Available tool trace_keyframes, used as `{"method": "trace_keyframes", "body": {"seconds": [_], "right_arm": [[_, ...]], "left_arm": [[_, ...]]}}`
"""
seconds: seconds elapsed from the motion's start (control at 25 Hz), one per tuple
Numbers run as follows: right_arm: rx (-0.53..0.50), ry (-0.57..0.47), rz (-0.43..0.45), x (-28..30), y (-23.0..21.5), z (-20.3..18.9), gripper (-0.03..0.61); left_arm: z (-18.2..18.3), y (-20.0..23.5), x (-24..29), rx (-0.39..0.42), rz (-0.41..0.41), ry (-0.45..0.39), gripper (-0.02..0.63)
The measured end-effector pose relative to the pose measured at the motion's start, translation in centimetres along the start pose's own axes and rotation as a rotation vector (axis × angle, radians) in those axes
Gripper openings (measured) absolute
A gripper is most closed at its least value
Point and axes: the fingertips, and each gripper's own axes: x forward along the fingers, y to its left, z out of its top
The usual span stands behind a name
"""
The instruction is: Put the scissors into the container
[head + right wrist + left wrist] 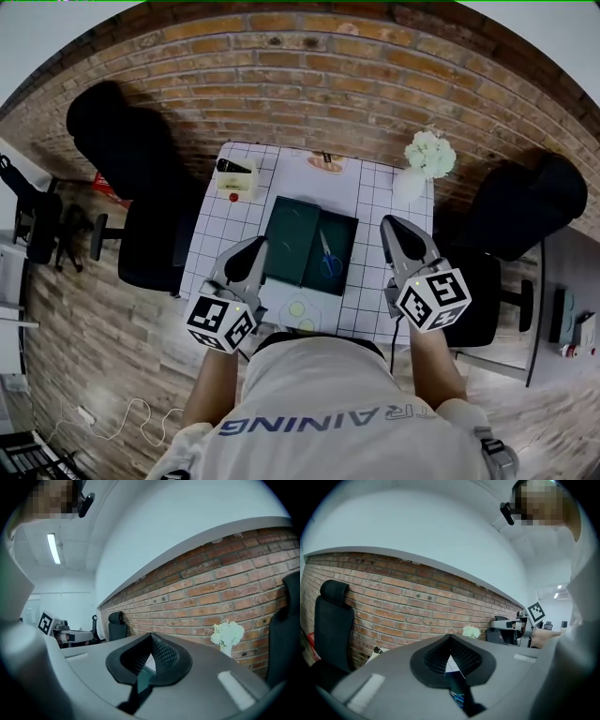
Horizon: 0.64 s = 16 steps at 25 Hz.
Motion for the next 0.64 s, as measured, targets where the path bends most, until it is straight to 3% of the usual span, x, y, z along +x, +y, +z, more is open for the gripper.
{"method": "trace_keyframes", "body": {"seconds": [0.64], "right_arm": [[0.021,0.048,-0.004,0.6,0.8,-1.3,0.014]], "left_arm": [[0.3,0.4,-0.9,-0.004,0.006,-0.005,0.002]]}}
